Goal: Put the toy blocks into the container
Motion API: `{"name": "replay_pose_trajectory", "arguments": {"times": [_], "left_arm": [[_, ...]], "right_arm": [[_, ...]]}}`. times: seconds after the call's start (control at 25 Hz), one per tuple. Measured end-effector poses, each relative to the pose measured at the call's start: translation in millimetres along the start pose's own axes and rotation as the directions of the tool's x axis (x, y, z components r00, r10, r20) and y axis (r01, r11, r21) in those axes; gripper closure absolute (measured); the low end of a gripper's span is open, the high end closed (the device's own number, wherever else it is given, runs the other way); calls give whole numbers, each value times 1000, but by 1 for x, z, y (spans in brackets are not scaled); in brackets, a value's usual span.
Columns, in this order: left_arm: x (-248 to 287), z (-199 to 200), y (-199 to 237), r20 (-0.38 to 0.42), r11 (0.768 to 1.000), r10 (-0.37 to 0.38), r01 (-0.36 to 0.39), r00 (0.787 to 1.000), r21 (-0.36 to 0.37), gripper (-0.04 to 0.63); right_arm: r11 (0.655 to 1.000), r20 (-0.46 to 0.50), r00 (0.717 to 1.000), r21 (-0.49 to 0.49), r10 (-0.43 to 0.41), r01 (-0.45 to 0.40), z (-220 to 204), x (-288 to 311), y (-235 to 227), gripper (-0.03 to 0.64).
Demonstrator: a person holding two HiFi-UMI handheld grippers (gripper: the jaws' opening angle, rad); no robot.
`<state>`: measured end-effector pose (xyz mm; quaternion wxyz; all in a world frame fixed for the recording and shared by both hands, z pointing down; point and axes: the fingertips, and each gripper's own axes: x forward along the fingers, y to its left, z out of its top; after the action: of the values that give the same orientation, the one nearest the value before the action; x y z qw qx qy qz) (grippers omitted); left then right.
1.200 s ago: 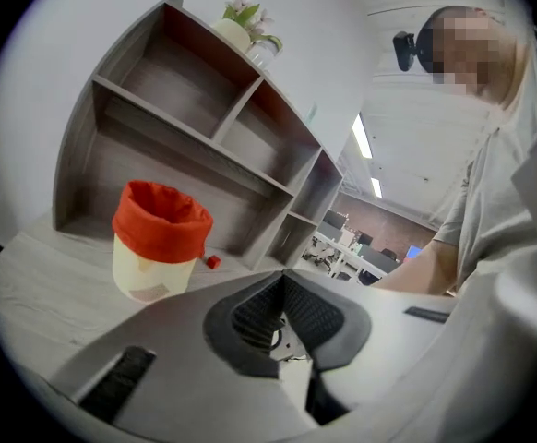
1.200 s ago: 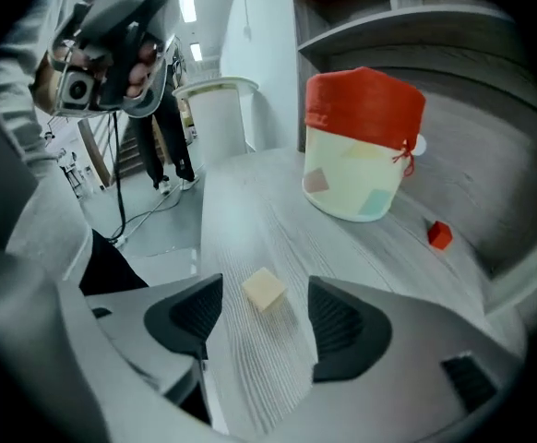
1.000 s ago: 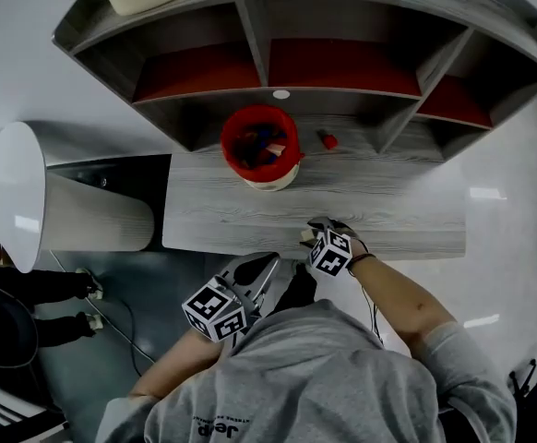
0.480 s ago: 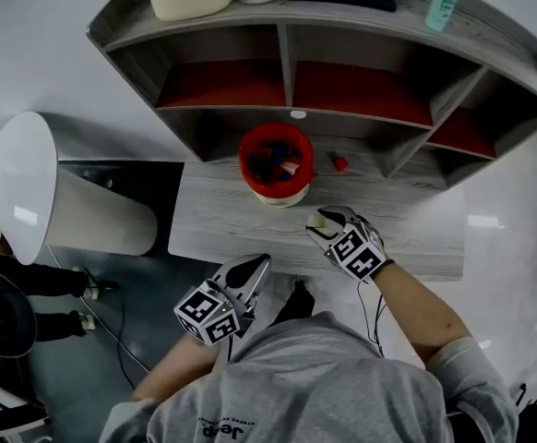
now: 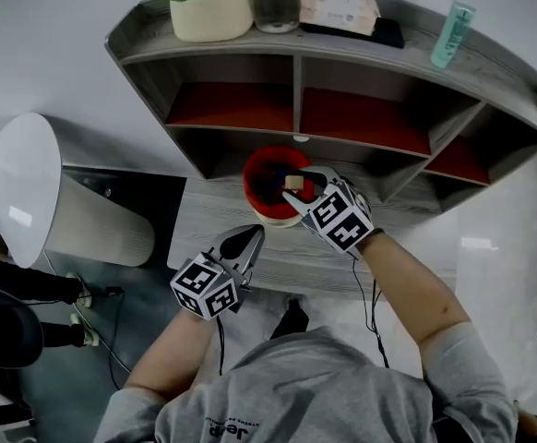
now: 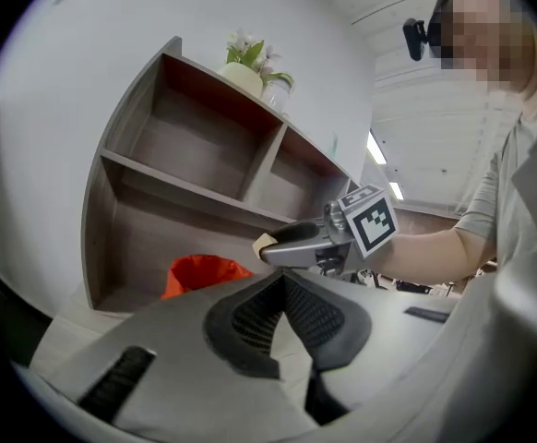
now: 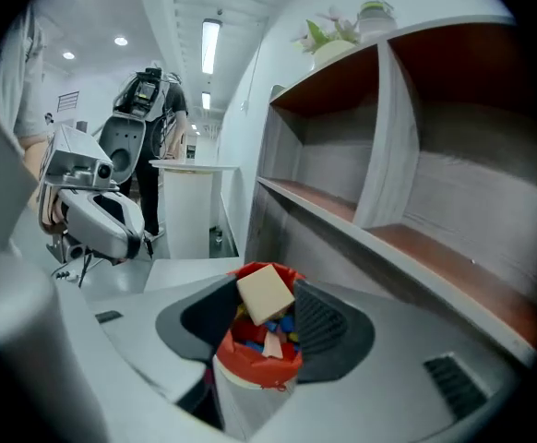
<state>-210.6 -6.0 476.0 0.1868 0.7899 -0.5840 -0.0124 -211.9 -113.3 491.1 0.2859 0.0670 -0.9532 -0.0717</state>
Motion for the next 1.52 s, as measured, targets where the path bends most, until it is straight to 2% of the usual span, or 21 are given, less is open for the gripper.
{"name": "replay_pose_trajectory", "arguments": {"times": [0.36, 0.4, 0.44, 0.68, 0.92, 1.04, 1.2, 1.36, 1.52], "left_arm": [[7, 14, 11, 33, 1000, -6, 6, 999, 2, 583], [7, 14, 11, 35, 1000, -8, 8, 999, 1, 583], [7, 14, 11, 38, 1000, -11, 11, 999, 0, 583], [3, 20, 9, 52, 1000, -22, 22, 998, -1, 583], [5, 26, -2, 57, 999, -48, 48, 997, -9, 583], [13, 31, -8, 66, 997, -80, 81, 995, -16, 583], [33, 30, -6, 59, 991, -127, 129, 990, -43, 583], [64, 24, -1, 9, 977, -188, 188, 982, -102, 583], [84, 22, -5, -44, 967, -240, 235, 970, -97, 583]], "right_arm": [[999, -39, 999, -39, -6, 5, 11, 42, -8, 396], [1000, -31, 1000, -26, -7, 6, 12, 43, -10, 328], [1000, -22, 1000, -10, -5, 4, 13, 43, -11, 221], [1000, -12, 1000, 3, -6, 6, 7, 29, -12, 209], [999, 3, 999, 26, -43, 43, -3, -3, -22, 210], [995, -14, 998, 67, -69, 70, -22, -22, -41, 221], [983, -116, 988, 142, -103, 119, -71, -34, -71, 253], [969, -237, 965, 188, -112, 158, -129, -35, -94, 275], [959, -320, 944, 232, -81, 161, -175, -19, -110, 287]]}}
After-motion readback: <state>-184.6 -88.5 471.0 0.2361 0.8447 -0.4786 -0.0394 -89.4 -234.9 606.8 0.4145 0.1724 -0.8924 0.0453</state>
